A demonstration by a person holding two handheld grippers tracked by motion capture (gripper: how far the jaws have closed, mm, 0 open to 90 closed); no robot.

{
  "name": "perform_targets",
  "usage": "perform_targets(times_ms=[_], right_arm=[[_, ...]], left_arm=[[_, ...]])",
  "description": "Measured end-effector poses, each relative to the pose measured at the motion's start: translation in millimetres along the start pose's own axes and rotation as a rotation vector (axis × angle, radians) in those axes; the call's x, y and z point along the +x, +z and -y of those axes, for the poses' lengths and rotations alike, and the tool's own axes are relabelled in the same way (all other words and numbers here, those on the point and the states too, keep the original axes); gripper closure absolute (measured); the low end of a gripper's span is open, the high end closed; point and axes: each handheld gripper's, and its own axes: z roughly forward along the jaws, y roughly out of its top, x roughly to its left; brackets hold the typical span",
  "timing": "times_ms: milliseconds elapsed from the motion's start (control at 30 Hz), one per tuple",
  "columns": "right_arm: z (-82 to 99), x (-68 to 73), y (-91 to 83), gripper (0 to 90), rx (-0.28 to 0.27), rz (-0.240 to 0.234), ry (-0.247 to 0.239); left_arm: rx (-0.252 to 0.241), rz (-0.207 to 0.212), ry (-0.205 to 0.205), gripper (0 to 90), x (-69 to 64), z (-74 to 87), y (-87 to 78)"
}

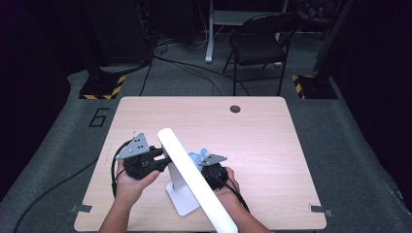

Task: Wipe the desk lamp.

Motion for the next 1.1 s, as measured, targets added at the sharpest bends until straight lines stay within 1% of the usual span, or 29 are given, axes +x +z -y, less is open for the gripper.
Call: perform_targets(times_ms=[33,67,100,133,167,200,233,267,300,333,367,400,433,467,533,600,667,700,733,767,800,833,867,933,967,1000,1033,1067,1100], right_arm=[[0.0,0.0,0.0,65.5,0.0,0.0,0.0],[-2.5,7.2,5.5,64.6,0.003,-0.039,0.01],[-2.5,7.2,5.5,64.6,0.003,-0.039,0.01],[-4.6,13.8,10.8,63.2,0.031,-0.025,-0.022],[-5.1,15.4,13.4,62.9,0.029,-0.016,-0.029],[-5.7,15.6,13.5,62.5,0.041,-0.019,-0.024],[-5.7,15.6,13.5,62.5,0.041,-0.019,-0.024],[-5.6,15.2,14.3,62.1,0.036,-0.026,-0.009],[-6.1,12.2,14.8,60.3,0.036,-0.037,-0.014],[-6.3,12.4,14.9,59.5,0.038,-0.038,0.002],[-6.3,11.9,15.1,58.8,0.038,-0.039,-0.004],[-6.2,12.9,15.4,58.3,0.038,-0.031,-0.001],[-6.2,12.9,15.4,58.3,0.038,-0.031,-0.001],[-6.1,14.4,15.9,57.0,0.039,-0.025,-0.011],[-5.7,16.4,16.7,55.9,0.033,-0.011,-0.023],[-5.2,16.0,16.8,55.9,0.034,-0.005,-0.048],[-4.4,16.9,17.2,58.0,0.035,0.002,-0.044],[-4.2,16.0,17.5,59.4,0.035,0.005,-0.051],[-3.5,13.8,17.8,60.7,0.028,-0.001,-0.074],[-3.5,13.4,17.7,61.7,0.032,0.002,-0.072],[-3.3,13.8,18.5,62.5,0.02,0.006,-0.057],[-3.2,11.3,17.7,62.9,0.03,0.003,-0.08],[-2.7,10.3,17.3,63.3,0.029,0.014,-0.085],[-1.3,6.2,17.1,63.7,0.015,0.017,-0.082],[-0.7,4.2,16.4,63.9,0.016,0.036,-0.077],[0.0,2.3,16.0,64.0,0.009,0.052,-0.058],[0.6,-2.9,14.7,64.0,0.013,0.059,-0.067],[1.7,-6.3,13.9,64.1,0.008,0.072,-0.044],[1.7,-6.3,13.9,64.1,0.008,0.072,-0.044]], left_arm=[[0.0,0.0,0.0,72.8,0.0,0.0,0.0],[-0.001,-0.001,-0.001,72.7,0.3,0.2,-0.1],[-0.002,0.001,-0.004,72.7,0.6,0.4,-0.2],[-0.003,0.003,-0.005,72.7,0.9,0.5,-0.8],[0.0,0.004,-0.004,72.7,1.0,0.4,-1.2],[-0.003,0.002,-0.006,72.7,0.8,0.6,-1.1],[-0.003,0.002,-0.006,72.6,0.8,0.6,-1.1],[-0.003,0.003,-0.007,72.6,1.0,0.6,-1.2],[-0.003,0.005,-0.009,72.4,1.2,0.7,-1.0],[-0.002,0.007,-0.012,72.3,1.3,0.7,-1.1],[-0.002,0.007,-0.012,72.1,1.3,0.7,-1.1],[-0.004,0.014,-0.023,72.1,1.2,1.0,-1.0],[-0.004,0.014,-0.023,72.0,1.2,1.0,-1.0],[-0.003,0.017,-0.03,72.0,0.9,1.2,-1.1],[-0.003,0.019,-0.031,71.9,0.9,1.2,-1.1],[-0.003,0.016,-0.03,72.0,0.6,1.3,-1.2],[-0.002,0.015,-0.028,72.1,0.5,1.3,-1.4],[-0.003,0.011,-0.018,72.2,1.0,1.3,-1.6],[-0.003,0.01,-0.014,72.3,1.2,1.3,-1.8],[-0.005,0.008,-0.014,72.4,1.2,1.4,-1.9],[-0.006,0.007,-0.013,72.5,1.2,1.6,-2.0],[-0.006,0.007,-0.013,72.6,1.2,1.6,-2.0],[-0.007,0.009,-0.018,72.6,0.6,1.9,-2.2],[-0.004,0.006,-0.009,72.8,0.8,1.8,-2.7],[-0.006,0.008,-0.017,72.8,0.3,2.0,-2.6],[-0.006,0.007,-0.017,72.8,0.4,2.1,-2.7],[-0.006,0.007,-0.016,72.8,0.4,2.1,-2.6],[-0.006,0.006,-0.015,72.8,0.3,2.0,-2.6],[-0.006,0.006,-0.015,72.8,0.3,2.0,-2.6]])
